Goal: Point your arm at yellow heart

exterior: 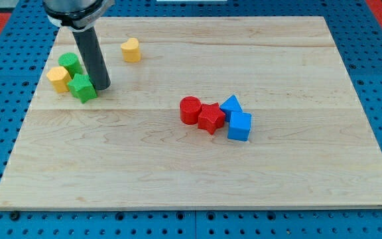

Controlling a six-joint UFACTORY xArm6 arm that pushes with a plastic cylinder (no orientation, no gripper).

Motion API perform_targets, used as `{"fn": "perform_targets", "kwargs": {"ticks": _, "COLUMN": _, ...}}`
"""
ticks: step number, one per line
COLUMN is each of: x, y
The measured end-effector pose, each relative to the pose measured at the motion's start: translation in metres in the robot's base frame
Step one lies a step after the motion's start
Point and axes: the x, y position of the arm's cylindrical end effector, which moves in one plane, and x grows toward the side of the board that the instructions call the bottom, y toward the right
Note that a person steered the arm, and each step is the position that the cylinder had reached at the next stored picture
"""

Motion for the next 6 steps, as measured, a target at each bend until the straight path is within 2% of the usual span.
{"fn": "perform_targets", "kwargs": {"ticks": 1, "x": -0.007, "y": 0.011}}
{"fn": "perform_targets", "kwargs": {"ticks": 3, "x": -0.062, "y": 0.073}}
{"fn": "perform_targets", "kwargs": {"ticks": 4, "x": -0.101, "y": 0.085}}
{"fn": "perform_targets", "kwargs": {"ticks": 5, "x": -0.128, "y": 0.083}}
{"fn": "perform_targets", "kwargs": {"ticks": 6, "x": -0.128, "y": 0.067}}
